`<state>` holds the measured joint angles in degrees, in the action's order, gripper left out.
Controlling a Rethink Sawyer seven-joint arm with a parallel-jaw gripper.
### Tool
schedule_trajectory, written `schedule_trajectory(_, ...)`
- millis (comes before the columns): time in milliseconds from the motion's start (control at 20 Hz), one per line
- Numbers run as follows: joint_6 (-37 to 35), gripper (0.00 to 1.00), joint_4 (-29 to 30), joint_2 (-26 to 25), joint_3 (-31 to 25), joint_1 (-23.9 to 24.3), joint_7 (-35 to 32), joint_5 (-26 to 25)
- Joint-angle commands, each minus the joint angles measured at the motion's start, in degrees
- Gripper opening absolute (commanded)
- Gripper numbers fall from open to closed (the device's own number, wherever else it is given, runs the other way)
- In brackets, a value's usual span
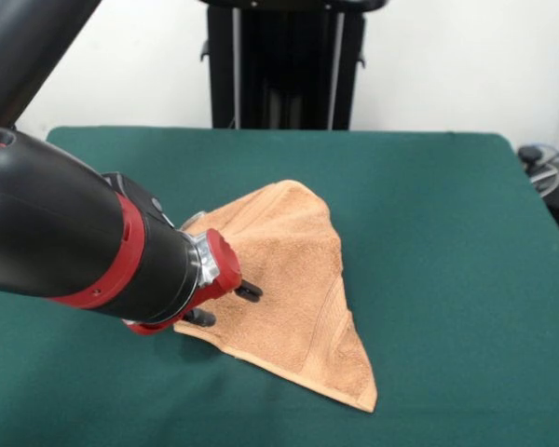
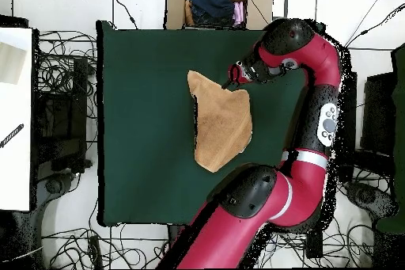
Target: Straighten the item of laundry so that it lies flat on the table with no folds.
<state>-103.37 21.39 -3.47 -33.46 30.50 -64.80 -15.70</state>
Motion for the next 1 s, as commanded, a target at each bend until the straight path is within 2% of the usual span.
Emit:
schedule_trajectory(50,-3.35,1.00,3.51,-1.31,-3.46,0.60,14.89,-2.04)
schedule_trajectory(1000,-4.79,1.00,0.02,-2.64,-4.84,1.09,17.65,-4.74)
